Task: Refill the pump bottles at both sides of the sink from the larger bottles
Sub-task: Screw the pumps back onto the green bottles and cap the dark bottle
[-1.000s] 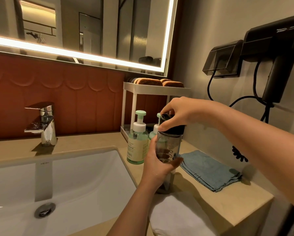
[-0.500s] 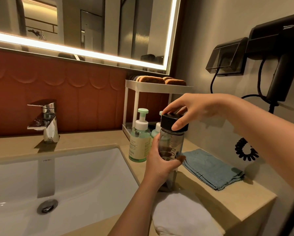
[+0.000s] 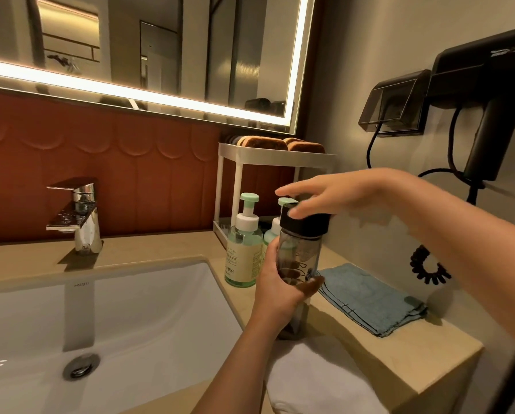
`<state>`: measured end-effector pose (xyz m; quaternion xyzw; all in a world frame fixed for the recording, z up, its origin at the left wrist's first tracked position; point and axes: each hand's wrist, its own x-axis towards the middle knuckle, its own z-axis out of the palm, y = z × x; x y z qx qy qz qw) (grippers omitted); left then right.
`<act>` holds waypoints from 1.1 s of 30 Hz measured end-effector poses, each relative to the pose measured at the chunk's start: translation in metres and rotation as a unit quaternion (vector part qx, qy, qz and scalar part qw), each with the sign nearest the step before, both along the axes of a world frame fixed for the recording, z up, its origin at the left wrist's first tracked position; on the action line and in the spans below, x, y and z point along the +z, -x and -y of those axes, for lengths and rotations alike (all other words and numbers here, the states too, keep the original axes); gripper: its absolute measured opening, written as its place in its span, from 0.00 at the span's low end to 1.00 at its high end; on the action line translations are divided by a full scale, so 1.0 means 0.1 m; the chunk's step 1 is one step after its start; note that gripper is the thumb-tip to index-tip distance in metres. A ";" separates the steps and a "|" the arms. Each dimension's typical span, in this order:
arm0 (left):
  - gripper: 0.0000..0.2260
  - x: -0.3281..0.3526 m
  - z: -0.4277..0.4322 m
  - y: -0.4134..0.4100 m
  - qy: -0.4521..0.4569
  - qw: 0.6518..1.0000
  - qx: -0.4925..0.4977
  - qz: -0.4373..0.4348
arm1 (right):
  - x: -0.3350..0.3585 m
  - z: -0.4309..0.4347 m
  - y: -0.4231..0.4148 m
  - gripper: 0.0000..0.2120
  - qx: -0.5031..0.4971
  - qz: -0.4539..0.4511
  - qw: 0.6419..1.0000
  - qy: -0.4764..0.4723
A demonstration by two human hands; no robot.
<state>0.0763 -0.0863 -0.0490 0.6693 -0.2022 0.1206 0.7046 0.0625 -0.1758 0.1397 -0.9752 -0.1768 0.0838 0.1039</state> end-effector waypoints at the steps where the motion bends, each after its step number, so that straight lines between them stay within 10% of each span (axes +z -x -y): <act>1: 0.37 -0.01 -0.01 0.00 -0.004 1.000 0.003 0.004 | 0.03 0.04 -0.01 0.25 0.015 -0.004 1.000 0.004; 12: 0.39 0.00 0.01 0.01 -0.005 1.000 -0.006 -0.024 | -0.23 -0.15 -0.07 0.34 -0.098 0.330 0.913 0.218; 20: 0.36 -0.03 0.02 -0.02 -0.010 1.000 0.006 0.003 | 0.02 0.02 0.00 0.28 -0.027 0.007 1.000 -0.002; 25: 0.36 -0.03 0.01 -0.03 -0.006 1.000 0.001 0.011 | -0.06 -0.09 0.04 0.28 -0.045 0.136 0.983 0.115; 29: 0.34 -0.02 0.03 -0.03 0.048 0.997 -0.030 -0.045 | -0.28 -0.18 -0.01 0.40 -0.088 0.330 0.899 0.273; 33: 0.38 -0.02 0.01 -0.02 0.000 1.000 0.004 -0.003 | -0.12 -0.03 -0.01 0.40 -0.108 0.207 0.953 0.191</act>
